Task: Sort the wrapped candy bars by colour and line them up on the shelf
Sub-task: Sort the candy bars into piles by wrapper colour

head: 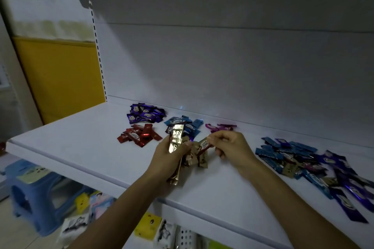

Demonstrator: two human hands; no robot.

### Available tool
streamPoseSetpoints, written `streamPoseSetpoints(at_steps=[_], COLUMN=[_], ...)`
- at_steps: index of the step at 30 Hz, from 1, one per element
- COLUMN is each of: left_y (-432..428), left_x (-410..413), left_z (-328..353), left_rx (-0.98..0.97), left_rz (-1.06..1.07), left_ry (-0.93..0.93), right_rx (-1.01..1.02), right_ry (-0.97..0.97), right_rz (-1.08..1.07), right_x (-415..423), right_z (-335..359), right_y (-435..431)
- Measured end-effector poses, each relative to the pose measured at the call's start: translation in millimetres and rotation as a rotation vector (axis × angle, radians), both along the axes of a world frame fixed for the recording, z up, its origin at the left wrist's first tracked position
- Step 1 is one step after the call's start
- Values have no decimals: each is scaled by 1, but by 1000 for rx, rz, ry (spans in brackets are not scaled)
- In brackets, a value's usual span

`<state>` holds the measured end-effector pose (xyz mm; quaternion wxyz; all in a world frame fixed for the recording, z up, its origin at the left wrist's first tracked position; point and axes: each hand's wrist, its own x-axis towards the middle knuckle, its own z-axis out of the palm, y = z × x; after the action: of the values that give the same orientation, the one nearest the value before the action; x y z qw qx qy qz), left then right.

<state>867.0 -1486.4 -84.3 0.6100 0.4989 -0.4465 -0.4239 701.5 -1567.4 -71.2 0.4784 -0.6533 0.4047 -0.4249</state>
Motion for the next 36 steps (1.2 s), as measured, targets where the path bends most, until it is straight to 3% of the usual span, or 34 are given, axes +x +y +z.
streamPoseSetpoints(at_steps=[3, 6, 7, 8, 10, 11, 14, 18, 20, 23, 24, 25, 26, 28, 29, 32, 36], left_y=[0, 1, 1, 0, -2, -4, -8, -13, -15, -15, -15, -14, -14, -13, -14, -14, -20], left_x=[3, 0, -2, -4, -10, -13, -18, -15, -11, -11, -12, -14, -15, -19, -20, -19, 11], left_z=[1, 2, 2, 2, 2, 1, 3, 2, 2, 2, 2, 2, 1, 0, 0, -1, 5], left_rx=[-20, -29, -25, -18, -14, -23, -40, -7, -3, -21, -31, -38, -41, -37, -33, -46, -70], left_rz=[19, -8, -15, -15, -8, -5, 16, 96, 93, 25, 2, -16, -29, -39, -43, -55, 129], left_ry=[10, 58, 72, 81, 100, 125, 182, 188, 190, 118, 83, 41, 0, -56, -78, -106, -53], right_rx=[-90, -261, -322, -313, -101, -8, 89, 62, -45, -275, -345, -393, -375, -173, -100, 3, 146], right_ry=[148, 578, 578, 459, 112, 46, 23, -58, 148, 712, 766, 710, 526, 102, 6, -45, -156], right_rz=[-96, -241, -277, -264, -70, 38, 203, 67, -78, -197, -238, -260, -244, -81, -11, -1, -66], right_x=[-13, -19, -16, -12, -2, 2, 12, 0, -9, -11, -8, -5, -4, -1, 0, 1, 17], right_z=[-2, -15, -16, -12, -1, 1, -2, 0, -2, -10, -11, -10, -6, 3, 6, 7, 18], right_y=[-7, -6, -4, 1, 13, 19, 30, 19, 11, 9, 11, 12, 13, 18, 20, 18, 3])
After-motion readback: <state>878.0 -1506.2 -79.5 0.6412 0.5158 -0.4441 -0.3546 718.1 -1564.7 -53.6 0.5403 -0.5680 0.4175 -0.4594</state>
